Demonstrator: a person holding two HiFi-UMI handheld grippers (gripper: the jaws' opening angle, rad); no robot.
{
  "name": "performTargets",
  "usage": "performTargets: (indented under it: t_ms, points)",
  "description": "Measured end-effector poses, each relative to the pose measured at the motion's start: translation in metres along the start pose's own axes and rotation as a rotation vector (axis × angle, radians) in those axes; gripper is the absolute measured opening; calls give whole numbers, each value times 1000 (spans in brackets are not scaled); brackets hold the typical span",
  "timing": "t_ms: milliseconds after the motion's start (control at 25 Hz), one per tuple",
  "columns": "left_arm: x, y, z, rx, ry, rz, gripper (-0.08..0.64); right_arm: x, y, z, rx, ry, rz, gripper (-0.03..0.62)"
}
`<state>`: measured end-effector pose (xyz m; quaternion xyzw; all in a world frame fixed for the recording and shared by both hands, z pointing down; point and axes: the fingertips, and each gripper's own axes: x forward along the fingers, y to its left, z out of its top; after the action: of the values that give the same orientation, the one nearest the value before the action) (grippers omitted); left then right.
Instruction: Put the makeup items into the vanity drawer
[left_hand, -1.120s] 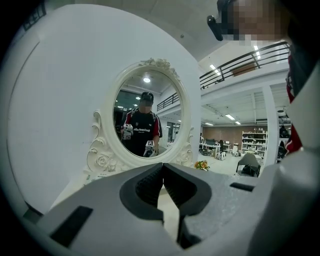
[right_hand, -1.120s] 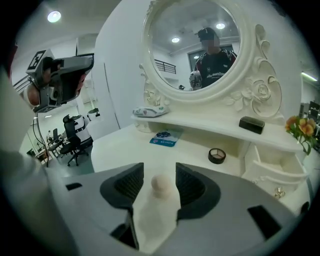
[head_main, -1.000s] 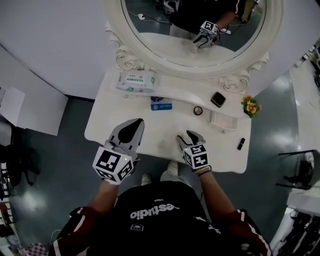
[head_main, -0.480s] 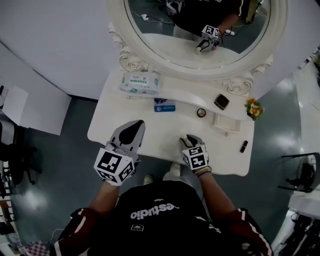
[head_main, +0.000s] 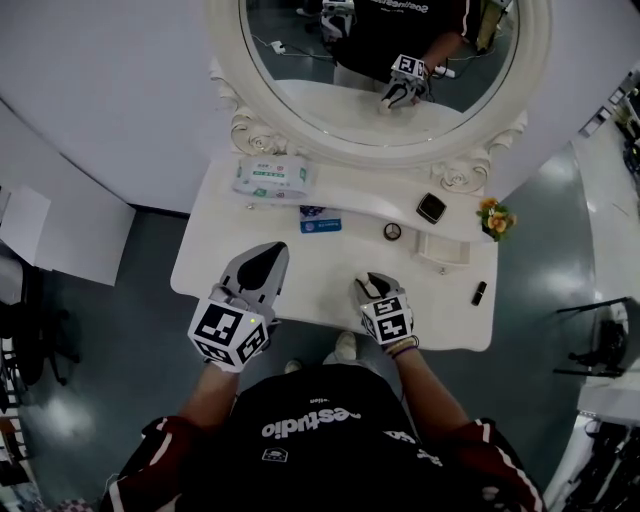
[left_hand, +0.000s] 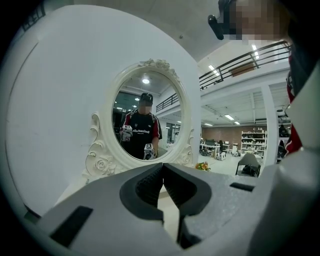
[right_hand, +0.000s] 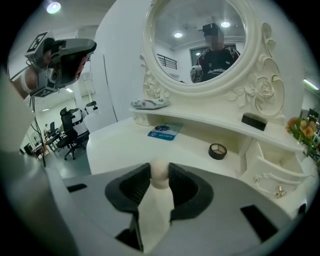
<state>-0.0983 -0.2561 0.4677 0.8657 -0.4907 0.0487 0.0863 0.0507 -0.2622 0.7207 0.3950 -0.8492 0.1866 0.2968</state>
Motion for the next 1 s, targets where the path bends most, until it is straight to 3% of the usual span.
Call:
performTargets:
  t_ms: [640, 1000]
  points:
    - [28, -22, 31, 42, -65, -92, 6, -69, -8, 54, 46, -139, -67, 118]
    - [38, -28, 30, 52, -69, -114, 6, -117, -6, 89, 31, -237, -99, 117]
